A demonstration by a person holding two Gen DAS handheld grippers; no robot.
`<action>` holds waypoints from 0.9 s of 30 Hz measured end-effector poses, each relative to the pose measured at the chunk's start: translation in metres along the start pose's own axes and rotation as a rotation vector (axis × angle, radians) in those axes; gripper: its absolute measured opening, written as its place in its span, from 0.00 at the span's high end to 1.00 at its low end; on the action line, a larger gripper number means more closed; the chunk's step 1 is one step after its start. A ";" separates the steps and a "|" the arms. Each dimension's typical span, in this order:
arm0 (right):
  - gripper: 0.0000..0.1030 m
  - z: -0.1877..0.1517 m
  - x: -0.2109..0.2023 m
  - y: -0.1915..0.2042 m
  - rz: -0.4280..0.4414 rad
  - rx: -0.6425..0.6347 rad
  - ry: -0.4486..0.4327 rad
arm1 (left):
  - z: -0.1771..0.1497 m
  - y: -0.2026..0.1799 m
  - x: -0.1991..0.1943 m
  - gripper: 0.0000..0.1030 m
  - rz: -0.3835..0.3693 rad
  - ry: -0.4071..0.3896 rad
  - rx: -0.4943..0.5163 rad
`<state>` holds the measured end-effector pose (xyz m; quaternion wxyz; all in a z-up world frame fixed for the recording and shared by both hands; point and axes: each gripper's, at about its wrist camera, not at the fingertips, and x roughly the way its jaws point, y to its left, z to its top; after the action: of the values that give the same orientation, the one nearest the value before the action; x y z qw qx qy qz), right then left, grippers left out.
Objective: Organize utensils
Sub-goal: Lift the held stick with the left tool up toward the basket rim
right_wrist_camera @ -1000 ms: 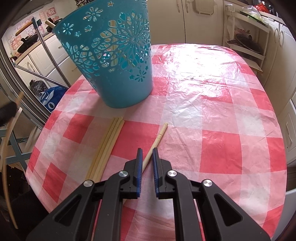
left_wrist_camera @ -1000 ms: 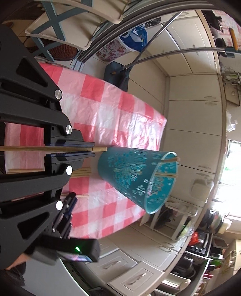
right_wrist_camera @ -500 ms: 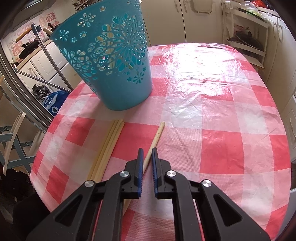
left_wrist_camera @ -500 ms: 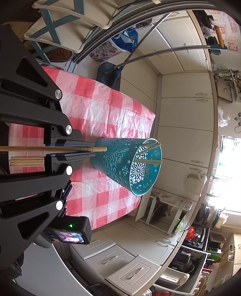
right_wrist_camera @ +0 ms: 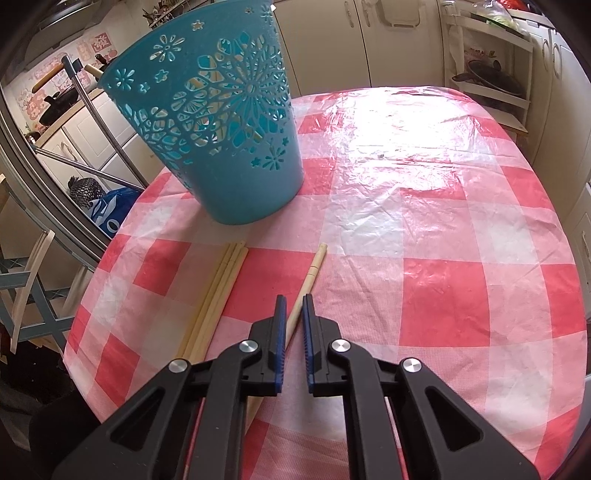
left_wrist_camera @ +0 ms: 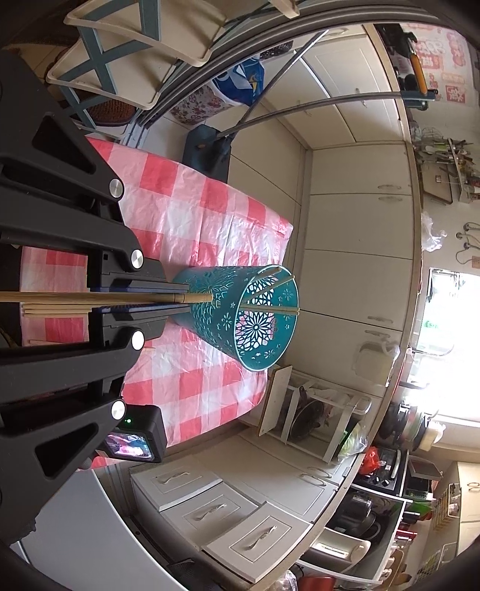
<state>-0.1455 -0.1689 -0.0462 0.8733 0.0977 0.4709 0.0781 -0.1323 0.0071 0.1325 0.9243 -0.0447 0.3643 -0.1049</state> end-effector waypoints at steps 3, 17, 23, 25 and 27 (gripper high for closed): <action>0.91 0.000 -0.001 -0.001 -0.002 -0.003 -0.001 | 0.000 0.002 -0.002 0.96 0.002 -0.002 -0.002; 0.91 -0.001 0.000 0.004 -0.017 -0.012 -0.011 | -0.002 0.014 -0.004 0.96 0.000 -0.001 -0.038; 0.91 -0.002 0.000 0.005 -0.019 -0.013 -0.013 | -0.002 0.017 -0.004 0.96 -0.002 -0.004 -0.049; 0.91 -0.001 0.000 0.004 -0.019 -0.014 -0.013 | -0.002 0.018 -0.003 0.96 -0.003 -0.003 -0.049; 0.91 -0.001 0.001 0.005 -0.019 -0.014 -0.013 | -0.002 0.018 -0.003 0.96 -0.004 -0.003 -0.051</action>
<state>-0.1466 -0.1639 -0.0462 0.8777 0.0878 0.4654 0.0724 -0.1333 0.0251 0.1302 0.9232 -0.0693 0.3652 -0.0972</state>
